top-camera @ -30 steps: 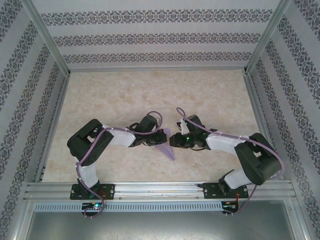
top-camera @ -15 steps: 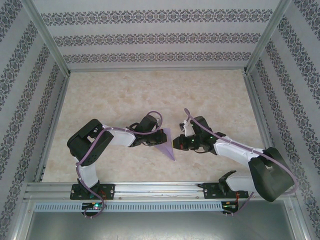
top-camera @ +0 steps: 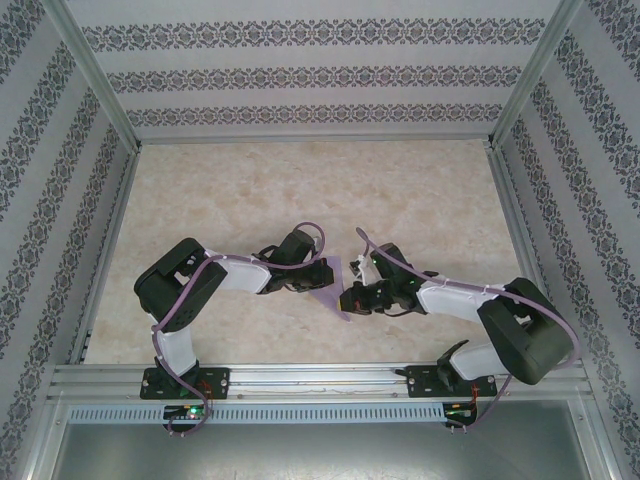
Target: Fold a paper plane with a square sheet of paper (fold left side to right side)
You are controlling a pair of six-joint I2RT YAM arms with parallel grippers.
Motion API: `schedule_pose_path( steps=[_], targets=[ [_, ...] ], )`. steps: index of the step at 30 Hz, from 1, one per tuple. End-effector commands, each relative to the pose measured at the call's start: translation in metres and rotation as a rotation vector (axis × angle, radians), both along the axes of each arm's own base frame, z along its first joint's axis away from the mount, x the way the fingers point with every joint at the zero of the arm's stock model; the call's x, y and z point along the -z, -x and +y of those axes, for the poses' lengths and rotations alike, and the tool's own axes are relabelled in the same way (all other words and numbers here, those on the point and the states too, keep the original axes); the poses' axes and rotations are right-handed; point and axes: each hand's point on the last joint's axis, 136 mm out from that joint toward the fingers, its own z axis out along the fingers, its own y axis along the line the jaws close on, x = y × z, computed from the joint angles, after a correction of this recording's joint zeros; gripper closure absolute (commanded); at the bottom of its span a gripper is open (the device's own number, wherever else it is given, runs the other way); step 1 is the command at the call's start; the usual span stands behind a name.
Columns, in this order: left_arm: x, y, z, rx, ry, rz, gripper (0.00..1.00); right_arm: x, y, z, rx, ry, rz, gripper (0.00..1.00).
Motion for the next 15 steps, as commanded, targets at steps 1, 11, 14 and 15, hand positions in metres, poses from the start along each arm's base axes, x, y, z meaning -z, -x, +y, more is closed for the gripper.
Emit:
schedule_pose_path(
  steps=[1, 11, 14, 15],
  targets=[
    [0.032, 0.016, 0.021, -0.014, -0.120, 0.072, 0.94, 0.008, 0.008, 0.000, -0.007, 0.001, 0.024, 1.00],
    [0.031, 0.016, 0.021, -0.014, -0.123, 0.072, 0.94, 0.020, 0.016, -0.004, -0.013, 0.028, 0.051, 1.00],
    [0.033, 0.017, 0.021, -0.014, -0.127, 0.075, 0.94, 0.022, 0.018, -0.006, -0.013, 0.033, 0.054, 1.00],
    [0.032, 0.016, 0.021, -0.014, -0.126, 0.074, 0.94, 0.022, 0.018, -0.006, -0.011, 0.035, 0.055, 1.00]
  ],
)
